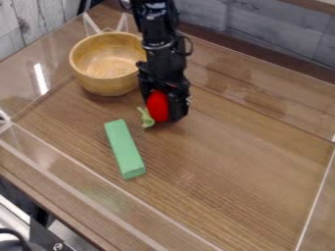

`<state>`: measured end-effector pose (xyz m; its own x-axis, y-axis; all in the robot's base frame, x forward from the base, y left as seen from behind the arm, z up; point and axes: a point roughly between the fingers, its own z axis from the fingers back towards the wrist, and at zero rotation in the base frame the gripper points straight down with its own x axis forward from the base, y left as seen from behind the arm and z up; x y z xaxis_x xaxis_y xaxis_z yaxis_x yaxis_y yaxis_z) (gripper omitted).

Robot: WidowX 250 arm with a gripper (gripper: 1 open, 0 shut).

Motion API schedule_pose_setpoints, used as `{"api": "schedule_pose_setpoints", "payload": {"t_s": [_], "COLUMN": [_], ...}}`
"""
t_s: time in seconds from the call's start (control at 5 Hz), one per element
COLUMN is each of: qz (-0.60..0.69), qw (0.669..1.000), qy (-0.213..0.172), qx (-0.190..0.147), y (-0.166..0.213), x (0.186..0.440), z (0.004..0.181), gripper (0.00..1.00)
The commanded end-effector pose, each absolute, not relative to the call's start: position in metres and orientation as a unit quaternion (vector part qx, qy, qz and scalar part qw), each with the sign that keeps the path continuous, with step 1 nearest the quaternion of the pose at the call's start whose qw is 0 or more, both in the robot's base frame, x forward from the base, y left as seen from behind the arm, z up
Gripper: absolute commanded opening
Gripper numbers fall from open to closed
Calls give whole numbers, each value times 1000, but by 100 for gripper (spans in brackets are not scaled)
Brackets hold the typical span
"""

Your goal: Move the red fruit to the left

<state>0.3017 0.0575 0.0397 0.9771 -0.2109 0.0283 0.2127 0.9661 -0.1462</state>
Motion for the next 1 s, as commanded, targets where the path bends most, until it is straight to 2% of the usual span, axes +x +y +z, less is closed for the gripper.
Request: {"api": "schedule_pose_setpoints", "payload": {"t_s": [0.0,0.4,0.8], "qz": [-83,-22,32], "qw": [993,995,994], "qy": [-51,-82,-95], "qx": [-61,-54,-42], "y": [60,75,131], "x": [298,289,282], "z": [72,111,142], "gripper": [0,0,0]}}
